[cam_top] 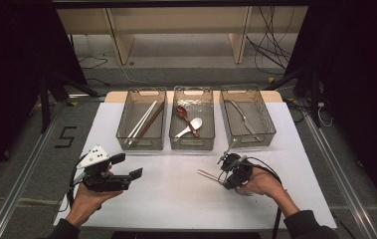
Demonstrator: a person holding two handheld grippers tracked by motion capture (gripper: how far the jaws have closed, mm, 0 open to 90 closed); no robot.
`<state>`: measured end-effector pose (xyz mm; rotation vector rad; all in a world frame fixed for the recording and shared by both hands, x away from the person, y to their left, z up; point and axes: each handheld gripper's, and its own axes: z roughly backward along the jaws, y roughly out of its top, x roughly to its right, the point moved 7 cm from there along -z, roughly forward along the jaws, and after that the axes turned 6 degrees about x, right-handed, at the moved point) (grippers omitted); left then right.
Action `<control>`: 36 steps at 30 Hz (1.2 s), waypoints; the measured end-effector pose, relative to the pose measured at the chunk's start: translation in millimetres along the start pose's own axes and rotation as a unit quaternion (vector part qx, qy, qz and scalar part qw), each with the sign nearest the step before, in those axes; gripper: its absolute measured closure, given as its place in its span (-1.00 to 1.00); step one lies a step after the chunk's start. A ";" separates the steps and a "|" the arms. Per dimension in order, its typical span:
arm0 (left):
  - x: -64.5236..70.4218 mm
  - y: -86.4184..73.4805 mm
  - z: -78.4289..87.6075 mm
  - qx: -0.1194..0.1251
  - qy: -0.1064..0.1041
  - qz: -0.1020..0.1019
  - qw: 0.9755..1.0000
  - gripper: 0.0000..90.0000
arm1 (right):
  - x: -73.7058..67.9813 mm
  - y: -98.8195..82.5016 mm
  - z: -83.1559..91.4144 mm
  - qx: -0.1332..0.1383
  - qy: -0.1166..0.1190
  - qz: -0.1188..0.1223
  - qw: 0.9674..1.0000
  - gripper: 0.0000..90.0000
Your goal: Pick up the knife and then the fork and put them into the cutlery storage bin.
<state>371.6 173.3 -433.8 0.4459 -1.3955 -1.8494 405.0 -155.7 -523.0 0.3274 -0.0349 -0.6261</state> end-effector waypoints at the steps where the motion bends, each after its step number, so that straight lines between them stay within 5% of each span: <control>1: 0.0 0.0 0.0 0.000 0.000 0.000 1.000 -0.66 | -0.1 0.0 -0.1 0.000 -0.001 0.001 1.000 0.67; 12: 0.0 0.0 0.0 0.000 0.000 0.000 1.000 -0.66 | -1.7 -1.3 -0.1 -0.009 -0.007 0.017 1.000 0.84; 36: -0.1 0.2 0.0 0.001 0.000 0.001 1.000 -0.66 | -4.5 -4.0 2.1 -0.019 0.002 0.045 0.999 0.91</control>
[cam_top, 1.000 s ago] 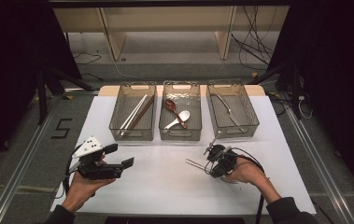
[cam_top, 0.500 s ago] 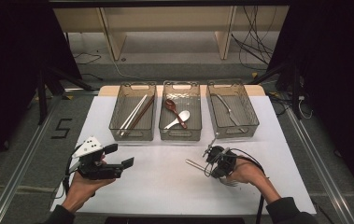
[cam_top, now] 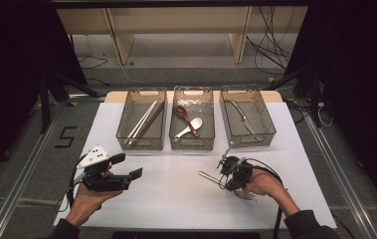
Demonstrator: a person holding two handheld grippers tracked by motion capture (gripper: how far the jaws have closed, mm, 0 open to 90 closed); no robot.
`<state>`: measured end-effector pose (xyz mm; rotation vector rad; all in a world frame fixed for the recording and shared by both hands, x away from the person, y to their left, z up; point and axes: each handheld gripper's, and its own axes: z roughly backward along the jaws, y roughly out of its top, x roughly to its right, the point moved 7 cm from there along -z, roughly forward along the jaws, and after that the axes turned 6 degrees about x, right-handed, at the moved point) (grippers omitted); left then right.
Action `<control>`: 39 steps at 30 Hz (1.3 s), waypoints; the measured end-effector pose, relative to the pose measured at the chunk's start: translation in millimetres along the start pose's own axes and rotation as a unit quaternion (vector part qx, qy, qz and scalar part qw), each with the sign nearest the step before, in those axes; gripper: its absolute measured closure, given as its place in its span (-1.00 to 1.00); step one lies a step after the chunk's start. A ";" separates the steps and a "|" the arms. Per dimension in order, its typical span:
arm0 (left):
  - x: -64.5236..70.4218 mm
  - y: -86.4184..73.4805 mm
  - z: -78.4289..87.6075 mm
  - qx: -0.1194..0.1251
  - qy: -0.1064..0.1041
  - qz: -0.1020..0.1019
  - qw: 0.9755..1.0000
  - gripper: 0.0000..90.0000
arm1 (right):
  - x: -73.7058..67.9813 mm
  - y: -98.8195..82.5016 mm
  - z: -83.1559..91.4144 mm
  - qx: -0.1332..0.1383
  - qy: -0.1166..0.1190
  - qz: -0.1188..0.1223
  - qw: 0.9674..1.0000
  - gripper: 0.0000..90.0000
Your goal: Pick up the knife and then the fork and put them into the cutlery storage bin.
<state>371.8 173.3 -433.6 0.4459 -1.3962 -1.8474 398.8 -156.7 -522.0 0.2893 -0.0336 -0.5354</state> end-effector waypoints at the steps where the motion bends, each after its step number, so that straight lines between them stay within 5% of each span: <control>1: 0.0 0.1 0.0 0.001 0.000 0.000 1.000 -0.66 | 0.3 0.5 1.0 0.002 -0.001 -0.001 1.000 0.90; 26: -0.3 0.0 0.0 0.000 0.001 0.001 1.000 -0.66 | 13.5 2.5 23.2 0.052 -0.006 -0.040 0.998 0.91; 39: -0.6 0.2 -0.3 0.002 0.003 0.004 1.000 -0.66 | 30.0 2.4 53.6 0.103 -0.017 -0.069 0.992 0.91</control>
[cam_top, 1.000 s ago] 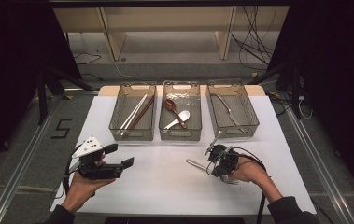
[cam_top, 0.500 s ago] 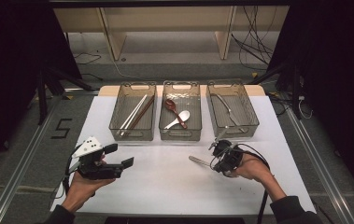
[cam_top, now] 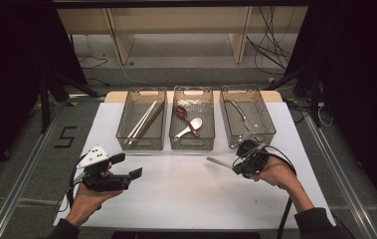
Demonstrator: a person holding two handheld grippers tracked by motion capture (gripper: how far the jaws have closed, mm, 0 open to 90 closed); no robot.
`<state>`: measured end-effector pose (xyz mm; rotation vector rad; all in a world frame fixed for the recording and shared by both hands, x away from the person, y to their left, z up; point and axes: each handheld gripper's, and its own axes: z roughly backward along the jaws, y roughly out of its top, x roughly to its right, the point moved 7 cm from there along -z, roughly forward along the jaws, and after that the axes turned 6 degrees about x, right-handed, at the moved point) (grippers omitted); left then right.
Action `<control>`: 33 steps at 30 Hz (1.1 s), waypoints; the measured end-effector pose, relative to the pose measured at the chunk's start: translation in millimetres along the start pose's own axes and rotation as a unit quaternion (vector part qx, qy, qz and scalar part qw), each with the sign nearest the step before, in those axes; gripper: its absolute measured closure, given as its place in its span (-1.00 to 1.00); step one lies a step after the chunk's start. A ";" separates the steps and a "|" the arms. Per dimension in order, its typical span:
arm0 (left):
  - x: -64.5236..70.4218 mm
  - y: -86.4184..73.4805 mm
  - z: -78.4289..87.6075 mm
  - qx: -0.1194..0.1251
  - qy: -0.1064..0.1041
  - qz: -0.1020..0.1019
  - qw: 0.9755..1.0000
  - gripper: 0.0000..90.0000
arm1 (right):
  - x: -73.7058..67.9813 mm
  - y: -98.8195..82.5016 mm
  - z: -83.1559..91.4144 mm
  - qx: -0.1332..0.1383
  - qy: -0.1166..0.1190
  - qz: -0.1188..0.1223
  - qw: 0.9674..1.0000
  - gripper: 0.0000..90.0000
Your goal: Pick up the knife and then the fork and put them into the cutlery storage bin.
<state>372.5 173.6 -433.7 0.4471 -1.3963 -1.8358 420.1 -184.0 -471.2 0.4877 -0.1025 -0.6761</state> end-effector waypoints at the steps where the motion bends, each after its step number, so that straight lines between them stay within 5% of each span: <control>1: -0.2 -0.2 0.2 -0.002 0.000 -0.002 1.000 -0.66 | 1.7 1.1 3.7 0.006 -0.001 -0.002 1.000 0.91; 11: -1.0 -0.2 -0.2 -0.001 0.002 0.003 1.000 -0.66 | 18.9 12.6 42.0 0.062 -0.018 -0.012 0.998 0.91; 22: -2.1 -0.2 0.2 0.000 0.002 0.003 1.000 -0.66 | 50.5 37.7 71.1 0.116 -0.053 -0.040 0.991 0.91; 33: -2.0 0.1 0.4 0.001 0.002 0.002 1.000 -0.66 | 83.9 50.4 71.0 0.109 -0.086 -0.072 0.988 0.91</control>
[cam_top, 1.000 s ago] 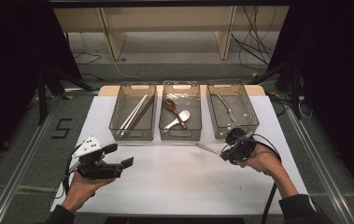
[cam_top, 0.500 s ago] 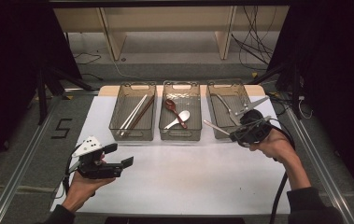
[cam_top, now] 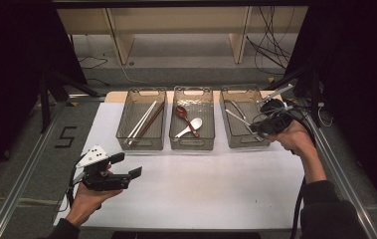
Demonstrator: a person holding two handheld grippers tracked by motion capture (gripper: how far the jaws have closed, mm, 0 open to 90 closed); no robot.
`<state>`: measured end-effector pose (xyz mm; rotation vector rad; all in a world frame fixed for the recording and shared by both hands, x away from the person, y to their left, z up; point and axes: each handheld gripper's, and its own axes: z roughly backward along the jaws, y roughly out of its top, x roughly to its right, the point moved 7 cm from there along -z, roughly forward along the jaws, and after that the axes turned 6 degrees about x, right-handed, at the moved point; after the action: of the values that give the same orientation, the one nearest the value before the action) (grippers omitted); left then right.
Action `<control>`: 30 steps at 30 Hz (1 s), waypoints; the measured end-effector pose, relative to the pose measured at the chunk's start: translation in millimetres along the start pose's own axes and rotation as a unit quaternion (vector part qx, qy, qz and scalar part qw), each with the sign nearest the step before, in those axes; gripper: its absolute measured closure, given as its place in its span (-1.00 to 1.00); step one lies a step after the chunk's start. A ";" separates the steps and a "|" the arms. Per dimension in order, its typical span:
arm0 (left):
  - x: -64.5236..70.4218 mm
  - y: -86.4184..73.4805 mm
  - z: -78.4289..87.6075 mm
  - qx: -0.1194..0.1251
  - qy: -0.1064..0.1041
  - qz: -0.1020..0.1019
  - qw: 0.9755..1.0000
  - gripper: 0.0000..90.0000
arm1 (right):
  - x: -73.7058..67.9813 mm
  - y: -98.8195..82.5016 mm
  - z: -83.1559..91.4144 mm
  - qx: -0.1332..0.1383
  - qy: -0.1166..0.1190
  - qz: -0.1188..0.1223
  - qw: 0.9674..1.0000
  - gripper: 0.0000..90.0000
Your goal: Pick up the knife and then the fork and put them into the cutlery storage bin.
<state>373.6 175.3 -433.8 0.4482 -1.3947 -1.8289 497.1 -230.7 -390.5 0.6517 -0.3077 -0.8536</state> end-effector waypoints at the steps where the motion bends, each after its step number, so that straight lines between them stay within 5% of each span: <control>1: -0.1 -0.1 -0.1 0.000 0.000 0.000 1.000 -0.66 | 2.8 1.1 -1.6 0.000 -0.002 -0.002 1.000 0.91; 15: -0.1 -0.2 -0.5 0.000 -0.001 0.000 1.000 -0.66 | 35.4 16.1 -26.0 -0.018 -0.047 -0.045 0.998 0.91; 30: 0.5 0.1 -0.3 0.000 -0.003 0.000 1.000 -0.66 | 49.7 27.5 -46.8 -0.022 -0.068 -0.080 0.994 0.91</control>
<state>373.4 174.7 -433.8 0.4440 -1.3980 -1.8321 568.1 -237.1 -408.8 0.5834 -0.3615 -1.0583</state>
